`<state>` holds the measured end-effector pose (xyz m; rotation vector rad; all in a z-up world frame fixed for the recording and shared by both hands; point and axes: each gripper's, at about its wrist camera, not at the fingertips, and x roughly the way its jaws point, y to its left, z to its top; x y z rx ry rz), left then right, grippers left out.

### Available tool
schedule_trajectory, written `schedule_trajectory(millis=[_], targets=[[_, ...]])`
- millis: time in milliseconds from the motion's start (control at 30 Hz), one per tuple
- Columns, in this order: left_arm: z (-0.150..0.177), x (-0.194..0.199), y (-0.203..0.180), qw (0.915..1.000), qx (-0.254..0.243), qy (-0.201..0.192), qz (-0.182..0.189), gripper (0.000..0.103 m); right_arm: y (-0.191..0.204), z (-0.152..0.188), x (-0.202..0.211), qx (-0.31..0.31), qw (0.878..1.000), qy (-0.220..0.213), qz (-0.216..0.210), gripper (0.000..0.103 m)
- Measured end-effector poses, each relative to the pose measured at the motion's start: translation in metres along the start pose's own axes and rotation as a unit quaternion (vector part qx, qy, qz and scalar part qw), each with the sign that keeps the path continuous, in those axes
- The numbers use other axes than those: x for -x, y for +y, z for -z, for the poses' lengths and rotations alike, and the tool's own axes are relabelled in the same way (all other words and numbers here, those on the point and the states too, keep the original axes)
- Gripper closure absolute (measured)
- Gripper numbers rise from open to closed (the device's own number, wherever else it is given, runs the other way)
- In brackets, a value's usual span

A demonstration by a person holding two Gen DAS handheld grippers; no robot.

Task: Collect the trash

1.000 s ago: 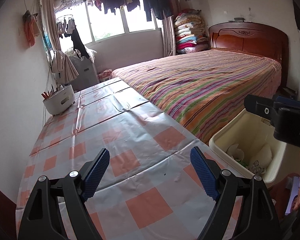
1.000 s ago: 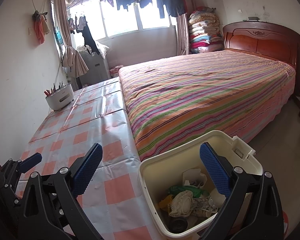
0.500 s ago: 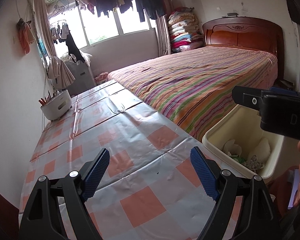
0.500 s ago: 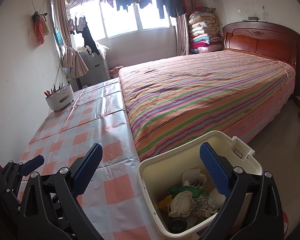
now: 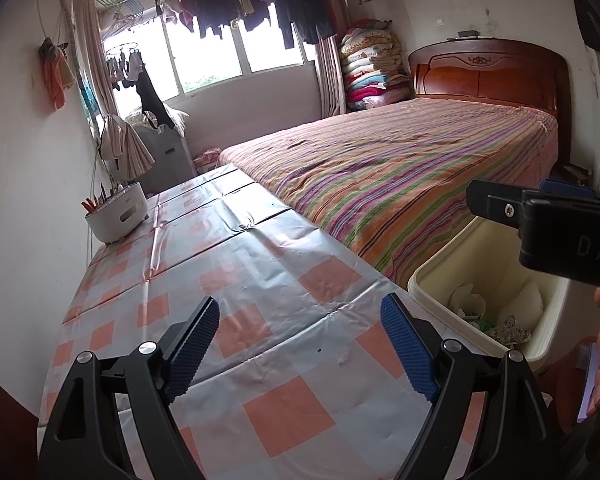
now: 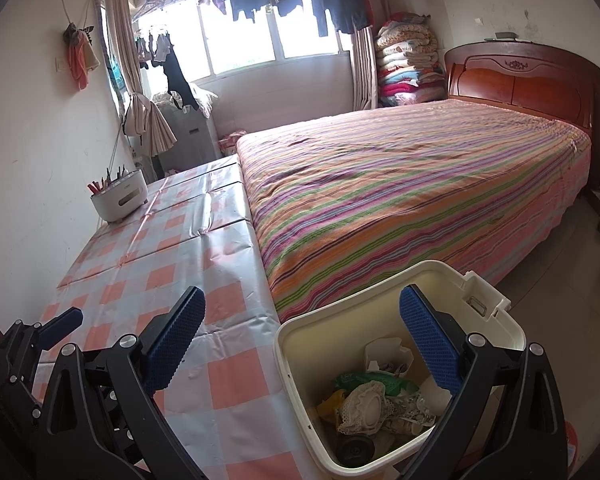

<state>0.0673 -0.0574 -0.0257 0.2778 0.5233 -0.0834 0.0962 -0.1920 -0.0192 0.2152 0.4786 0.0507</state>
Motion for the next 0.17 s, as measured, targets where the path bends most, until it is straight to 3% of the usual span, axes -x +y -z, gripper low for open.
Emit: schedule_trajectory(millis=[167], targets=[[0.0012,-0.0037,0.0001,1.0,-0.004,0.004,-0.004,0.022,0.0008,0.0,-0.0013,0.0,1.0,0.0,-0.001,0.007]])
